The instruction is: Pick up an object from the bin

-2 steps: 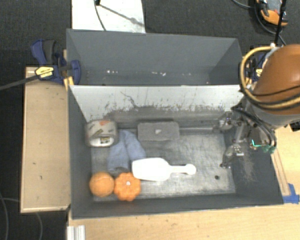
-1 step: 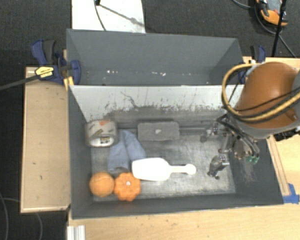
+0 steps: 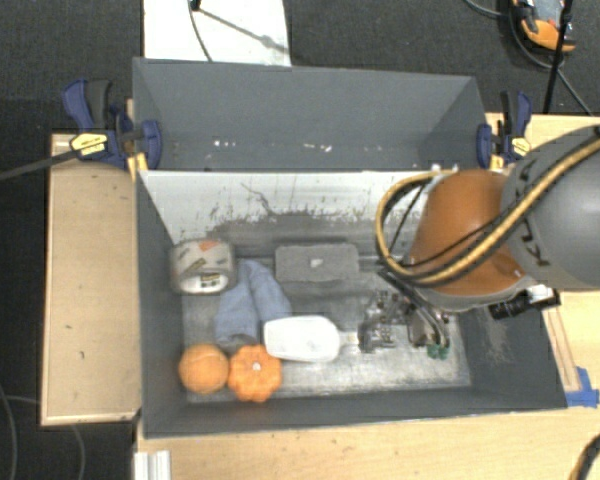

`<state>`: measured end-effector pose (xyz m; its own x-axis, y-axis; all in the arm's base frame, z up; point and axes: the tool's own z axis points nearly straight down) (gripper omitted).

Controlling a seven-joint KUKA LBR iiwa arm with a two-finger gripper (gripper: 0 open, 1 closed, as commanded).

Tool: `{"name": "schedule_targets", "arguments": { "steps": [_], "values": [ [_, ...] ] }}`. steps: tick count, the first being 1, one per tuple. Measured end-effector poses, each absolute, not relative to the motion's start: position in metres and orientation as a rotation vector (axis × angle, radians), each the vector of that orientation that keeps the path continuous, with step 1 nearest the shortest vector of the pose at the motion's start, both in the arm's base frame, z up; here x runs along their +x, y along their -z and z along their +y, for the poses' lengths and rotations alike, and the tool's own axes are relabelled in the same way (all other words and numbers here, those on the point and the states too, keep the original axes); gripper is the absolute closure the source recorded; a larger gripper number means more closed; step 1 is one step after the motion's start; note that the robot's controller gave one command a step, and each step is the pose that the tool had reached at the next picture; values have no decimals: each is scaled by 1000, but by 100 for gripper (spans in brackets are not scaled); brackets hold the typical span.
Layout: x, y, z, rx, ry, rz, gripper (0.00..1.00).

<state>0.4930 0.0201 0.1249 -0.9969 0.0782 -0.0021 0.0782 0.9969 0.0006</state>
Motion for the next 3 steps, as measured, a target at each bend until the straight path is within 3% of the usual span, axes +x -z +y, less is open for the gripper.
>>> {"name": "schedule_targets", "arguments": {
  "steps": [1, 2, 3],
  "values": [
    [493, -125, 20, 122, -1, 3137, 100],
    [511, -137, 51, -65, 4, 3143, 100],
    [523, -127, 62, -392, 0, 3117, 0]
  ]
}}
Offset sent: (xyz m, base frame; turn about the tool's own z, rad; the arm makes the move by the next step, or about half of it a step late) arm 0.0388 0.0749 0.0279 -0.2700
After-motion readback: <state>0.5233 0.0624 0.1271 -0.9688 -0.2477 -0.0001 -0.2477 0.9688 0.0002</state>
